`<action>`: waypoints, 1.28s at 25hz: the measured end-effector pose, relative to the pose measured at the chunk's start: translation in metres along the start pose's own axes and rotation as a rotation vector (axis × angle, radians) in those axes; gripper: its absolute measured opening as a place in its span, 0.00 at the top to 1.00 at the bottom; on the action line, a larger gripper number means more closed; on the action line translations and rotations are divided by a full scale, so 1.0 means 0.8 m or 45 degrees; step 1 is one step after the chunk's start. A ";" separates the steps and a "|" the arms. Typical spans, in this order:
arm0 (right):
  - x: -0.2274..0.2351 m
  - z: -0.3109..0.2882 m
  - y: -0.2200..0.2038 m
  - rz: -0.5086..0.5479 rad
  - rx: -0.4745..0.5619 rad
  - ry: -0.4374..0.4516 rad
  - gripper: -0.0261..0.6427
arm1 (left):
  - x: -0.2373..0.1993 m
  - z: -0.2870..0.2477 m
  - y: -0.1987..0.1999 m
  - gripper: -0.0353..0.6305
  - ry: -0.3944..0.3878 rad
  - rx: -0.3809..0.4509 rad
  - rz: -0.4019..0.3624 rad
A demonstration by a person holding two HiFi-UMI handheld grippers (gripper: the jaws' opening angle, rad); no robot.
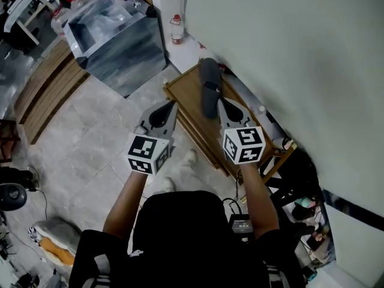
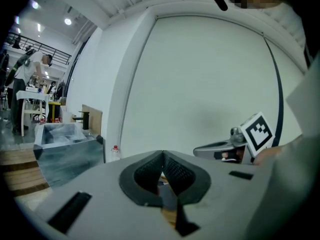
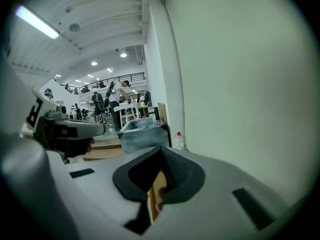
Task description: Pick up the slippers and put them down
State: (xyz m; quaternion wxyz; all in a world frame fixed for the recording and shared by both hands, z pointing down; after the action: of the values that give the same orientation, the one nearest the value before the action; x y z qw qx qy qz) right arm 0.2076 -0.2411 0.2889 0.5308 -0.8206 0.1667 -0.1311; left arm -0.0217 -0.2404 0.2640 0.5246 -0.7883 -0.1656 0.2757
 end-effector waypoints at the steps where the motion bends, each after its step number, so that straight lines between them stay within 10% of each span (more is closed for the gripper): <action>1: 0.005 -0.007 -0.005 0.005 -0.020 0.011 0.97 | -0.002 -0.006 -0.002 0.94 0.004 -0.009 0.007; 32: 0.114 -0.175 -0.174 0.007 -0.667 0.112 0.97 | -0.054 -0.138 -0.107 0.94 0.052 -0.254 0.191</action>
State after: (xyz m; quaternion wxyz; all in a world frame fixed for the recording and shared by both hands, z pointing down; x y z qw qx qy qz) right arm 0.2545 -0.3418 0.4760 0.2930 -0.9230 0.2200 -0.1177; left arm 0.0138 -0.3120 0.3865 0.4248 -0.8522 -0.1219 0.2801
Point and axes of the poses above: the fingertips, and each gripper's own axes: z backward along the fingers, x to its right, y out of its top, the point moved 10 cm from there along z, backward along the fingers, and after that the axes turned 5 degrees about z, right-handed, at the moved point
